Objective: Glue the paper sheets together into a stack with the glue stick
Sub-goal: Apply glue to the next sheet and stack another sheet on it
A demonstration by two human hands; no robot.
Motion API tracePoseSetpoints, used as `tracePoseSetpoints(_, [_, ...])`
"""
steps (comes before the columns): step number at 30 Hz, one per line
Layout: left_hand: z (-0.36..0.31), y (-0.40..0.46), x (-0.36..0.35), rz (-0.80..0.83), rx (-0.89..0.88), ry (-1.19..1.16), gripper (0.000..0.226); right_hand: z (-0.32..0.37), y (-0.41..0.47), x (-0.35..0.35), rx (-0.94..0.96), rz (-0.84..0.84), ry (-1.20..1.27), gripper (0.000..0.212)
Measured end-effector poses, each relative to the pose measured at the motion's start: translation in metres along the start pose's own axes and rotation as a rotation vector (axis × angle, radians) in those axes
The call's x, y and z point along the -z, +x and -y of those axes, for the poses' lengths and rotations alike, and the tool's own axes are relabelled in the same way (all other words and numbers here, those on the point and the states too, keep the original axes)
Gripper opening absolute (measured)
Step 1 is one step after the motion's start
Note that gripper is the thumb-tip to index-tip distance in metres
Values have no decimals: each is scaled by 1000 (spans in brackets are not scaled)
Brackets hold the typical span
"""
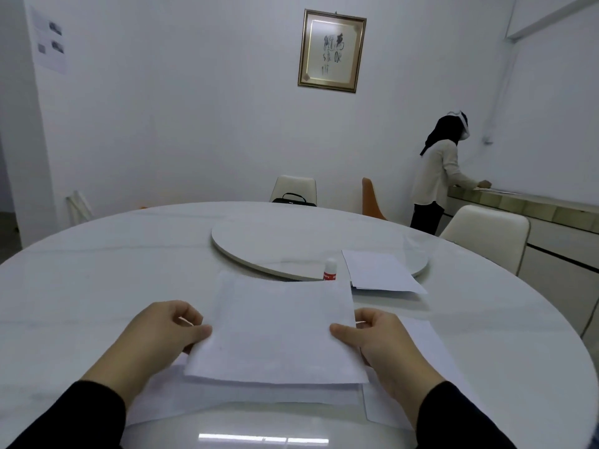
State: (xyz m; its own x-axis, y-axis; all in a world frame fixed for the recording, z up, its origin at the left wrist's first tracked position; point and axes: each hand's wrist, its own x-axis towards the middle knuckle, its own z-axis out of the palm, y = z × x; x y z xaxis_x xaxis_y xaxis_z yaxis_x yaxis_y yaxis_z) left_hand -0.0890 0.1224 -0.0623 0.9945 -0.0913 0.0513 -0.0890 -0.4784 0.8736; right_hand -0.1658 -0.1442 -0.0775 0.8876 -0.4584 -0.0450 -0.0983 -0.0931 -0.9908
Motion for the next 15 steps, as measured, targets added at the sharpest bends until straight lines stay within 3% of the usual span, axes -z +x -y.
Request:
tracePoseSetpoints(10, [10, -1, -5, -15, -92, 153, 17, -7, -4, -3, 57, -103, -130, 53])
tracePoseSetpoints(15, [17, -3, -1, 64, -142, 151, 22, -16, 2, -3, 120, -82, -207, 19])
